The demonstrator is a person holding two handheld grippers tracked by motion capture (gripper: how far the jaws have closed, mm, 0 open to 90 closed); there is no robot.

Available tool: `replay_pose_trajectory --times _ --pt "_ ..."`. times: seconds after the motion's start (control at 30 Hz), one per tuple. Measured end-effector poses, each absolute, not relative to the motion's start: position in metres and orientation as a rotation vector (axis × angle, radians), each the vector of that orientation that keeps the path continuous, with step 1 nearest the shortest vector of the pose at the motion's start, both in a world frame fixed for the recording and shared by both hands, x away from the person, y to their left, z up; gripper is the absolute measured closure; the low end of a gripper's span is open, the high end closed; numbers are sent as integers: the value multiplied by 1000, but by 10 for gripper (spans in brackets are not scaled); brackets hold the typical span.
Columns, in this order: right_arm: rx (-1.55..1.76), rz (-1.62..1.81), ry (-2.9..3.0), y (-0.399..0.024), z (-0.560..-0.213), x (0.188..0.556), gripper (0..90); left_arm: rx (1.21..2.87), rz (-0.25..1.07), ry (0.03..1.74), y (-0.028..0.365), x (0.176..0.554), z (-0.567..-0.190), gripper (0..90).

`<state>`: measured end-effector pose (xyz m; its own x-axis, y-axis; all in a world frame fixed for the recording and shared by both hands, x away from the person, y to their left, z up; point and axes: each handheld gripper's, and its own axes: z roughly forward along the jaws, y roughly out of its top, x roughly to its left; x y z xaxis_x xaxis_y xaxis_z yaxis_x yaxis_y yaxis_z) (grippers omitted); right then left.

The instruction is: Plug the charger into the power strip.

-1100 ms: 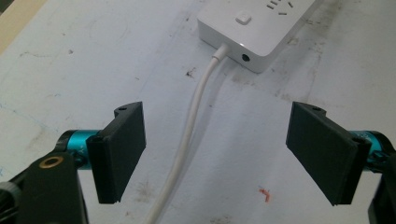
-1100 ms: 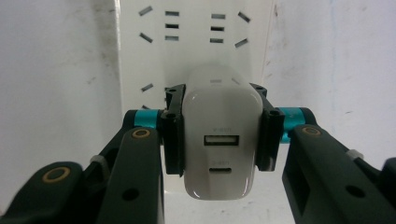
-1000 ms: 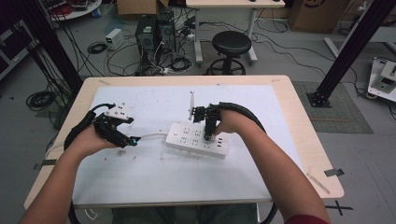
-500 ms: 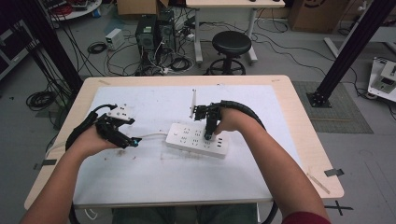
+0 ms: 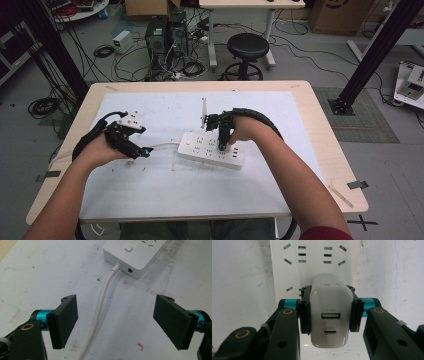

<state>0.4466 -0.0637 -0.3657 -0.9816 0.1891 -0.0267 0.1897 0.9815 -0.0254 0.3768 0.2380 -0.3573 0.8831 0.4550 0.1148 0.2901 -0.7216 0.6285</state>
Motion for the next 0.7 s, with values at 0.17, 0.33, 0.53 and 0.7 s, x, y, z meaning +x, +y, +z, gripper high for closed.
replay_pose_trajectory --times 0.17,0.33,0.53,0.7 --pt "301 -45 3103 -64 -367 447 638 2417 353 535 239 375 -355 200" --pt "324 -36 3105 -65 -366 447 627 2415 350 533 238 374 -355 200" --pt "349 12 3141 -70 -367 448 469 2419 348 527 238 374 -355 200" --pt "434 126 3128 -83 -355 447 419 2419 357 529 241 374 -353 200"
